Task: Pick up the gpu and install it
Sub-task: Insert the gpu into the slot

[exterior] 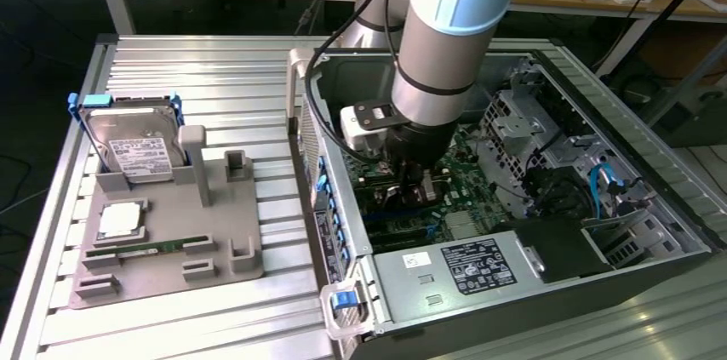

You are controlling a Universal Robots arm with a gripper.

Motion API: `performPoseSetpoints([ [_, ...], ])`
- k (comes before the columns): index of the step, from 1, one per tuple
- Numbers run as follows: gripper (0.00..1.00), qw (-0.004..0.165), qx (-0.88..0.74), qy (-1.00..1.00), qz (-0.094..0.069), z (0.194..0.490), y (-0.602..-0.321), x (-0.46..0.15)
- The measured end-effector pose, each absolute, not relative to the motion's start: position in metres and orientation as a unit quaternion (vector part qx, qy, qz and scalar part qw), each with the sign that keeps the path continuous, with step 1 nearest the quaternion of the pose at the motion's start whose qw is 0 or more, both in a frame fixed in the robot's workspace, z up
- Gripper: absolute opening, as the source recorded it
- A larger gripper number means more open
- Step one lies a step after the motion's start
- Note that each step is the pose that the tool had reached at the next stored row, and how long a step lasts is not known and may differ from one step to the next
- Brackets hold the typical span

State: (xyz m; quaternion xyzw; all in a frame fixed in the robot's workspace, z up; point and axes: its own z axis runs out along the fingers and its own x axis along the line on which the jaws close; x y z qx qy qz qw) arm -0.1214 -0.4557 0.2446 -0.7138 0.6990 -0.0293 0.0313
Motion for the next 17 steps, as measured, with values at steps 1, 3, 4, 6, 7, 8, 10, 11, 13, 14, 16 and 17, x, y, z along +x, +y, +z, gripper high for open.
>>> performPoseSetpoints([
  [1, 0.27, 0.031, -0.714, 0.699, -0.029, 0.2445, -0.4557, -0.1215],
  [3, 0.27, 0.032, -0.714, 0.699, -0.029, 0.2445, -0.4556, -0.1215],
  [4, 0.27, 0.032, -0.714, 0.699, -0.029, 0.2451, -0.4556, -0.1214],
  [6, 0.27, 0.032, -0.714, 0.699, -0.029, 0.2469, -0.4555, -0.1214],
  [7, 0.27, 0.033, -0.714, 0.699, -0.029, 0.2480, -0.4554, -0.1214],
  [8, 0.27, 0.032, -0.714, 0.699, -0.029, 0.2505, -0.4555, -0.1214],
  [10, 0.27, 0.032, -0.714, 0.699, -0.029, 0.2526, -0.4556, -0.1214],
  [11, 0.27, 0.032, -0.714, 0.699, -0.029, 0.2529, -0.4556, -0.1214],
  [13, 0.27, 0.032, -0.714, 0.699, -0.029, 0.2530, -0.4556, -0.1214],
  [14, 0.27, 0.032, -0.714, 0.699, -0.029, 0.2531, -0.4556, -0.1214],
  [16, 0.27, 0.032, -0.714, 0.699, -0.029, 0.2531, -0.4556, -0.1215],
  [17, 0.27, 0.032, -0.714, 0.699, -0.029, 0.2531, -0.4556, -0.1215],
])
